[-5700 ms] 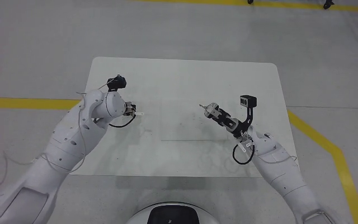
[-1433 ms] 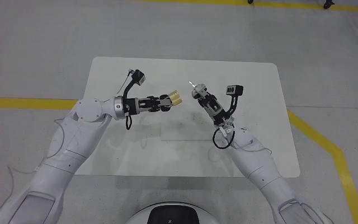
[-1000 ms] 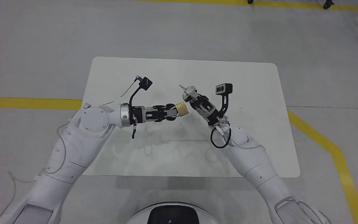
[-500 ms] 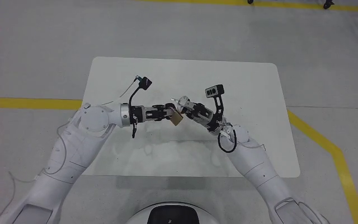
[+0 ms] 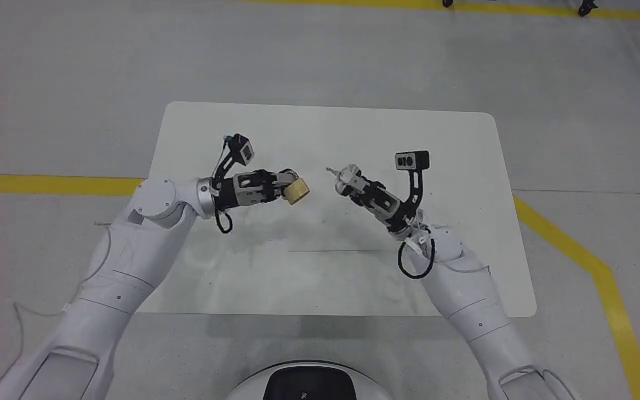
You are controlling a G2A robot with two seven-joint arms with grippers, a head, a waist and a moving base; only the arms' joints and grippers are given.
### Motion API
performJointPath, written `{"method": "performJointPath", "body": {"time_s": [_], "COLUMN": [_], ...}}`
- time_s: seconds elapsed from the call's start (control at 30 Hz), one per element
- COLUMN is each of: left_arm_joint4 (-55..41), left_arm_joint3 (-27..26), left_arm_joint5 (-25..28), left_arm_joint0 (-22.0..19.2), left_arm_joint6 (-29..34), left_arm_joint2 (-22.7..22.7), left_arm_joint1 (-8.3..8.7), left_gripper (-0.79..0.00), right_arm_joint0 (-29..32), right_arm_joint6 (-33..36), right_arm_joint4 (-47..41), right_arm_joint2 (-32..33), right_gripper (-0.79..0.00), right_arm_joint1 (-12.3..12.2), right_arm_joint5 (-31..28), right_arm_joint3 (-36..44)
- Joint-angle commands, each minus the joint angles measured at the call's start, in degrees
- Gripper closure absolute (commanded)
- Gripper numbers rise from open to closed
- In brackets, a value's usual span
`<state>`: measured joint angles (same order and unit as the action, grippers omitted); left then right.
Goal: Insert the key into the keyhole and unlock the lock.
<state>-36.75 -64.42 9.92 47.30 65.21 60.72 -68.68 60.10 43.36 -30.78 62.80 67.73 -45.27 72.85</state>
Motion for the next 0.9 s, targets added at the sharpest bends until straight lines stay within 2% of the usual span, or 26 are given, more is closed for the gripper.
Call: {"method": "performJointPath", "body": {"time_s": [0.0,0.1,0.2,0.23,0.27,0.6,0.67,0.73,0.87], "left_arm_joint4": [-2.36,-3.97,-4.61,-4.55,-4.55,-4.55,-1.49,2.56,-0.67], "left_arm_joint3": [3.06,7.33,11.42,11.72,11.72,11.72,11.09,8.92,5.45], "left_arm_joint5": [-0.75,-2.46,-2.65,-2.54,-2.54,-2.54,-3.47,-3.71,-7.42], "left_arm_joint0": [-1.56,-4.09,-6.35,-6.54,-6.54,-6.54,-6.03,-5.48,-3.68], "left_arm_joint6": [2.18,4.79,6.09,6.43,6.43,6.43,3.70,-3.01,-6.45], "left_arm_joint2": [-0.73,-2.36,-3.56,-3.71,-3.71,-3.71,-4.39,-4.44,-3.62], "left_arm_joint1": [-0.45,-1.24,-1.96,-2.03,-2.03,-2.03,-1.94,-1.79,-1.96], "left_gripper": [0.000,0.000,0.000,0.000,0.000,0.000,0.000,0.000,0.000], "right_arm_joint0": [1.92,5.36,8.07,8.78,9.63,9.63,9.63,10.00,11.26], "right_arm_joint6": [-7.00,-12.32,-14.87,-14.69,-12.83,-12.83,-12.83,-13.79,-14.31], "right_arm_joint4": [10.19,17.11,20.70,20.84,17.23,17.23,17.23,16.95,12.56], "right_arm_joint2": [1.95,3.80,5.46,5.56,4.63,4.63,4.63,4.50,3.64], "right_gripper": [0.000,0.000,0.000,0.000,0.000,0.000,0.000,0.000,0.000], "right_arm_joint1": [-0.29,-0.62,-0.94,-1.01,-0.96,-0.96,-0.96,-0.88,-0.66], "right_arm_joint5": [1.14,3.54,5.25,5.73,6.61,6.61,6.61,8.09,14.94], "right_arm_joint3": [3.23,8.79,12.66,13.66,14.64,14.64,14.64,15.18,16.00]}}
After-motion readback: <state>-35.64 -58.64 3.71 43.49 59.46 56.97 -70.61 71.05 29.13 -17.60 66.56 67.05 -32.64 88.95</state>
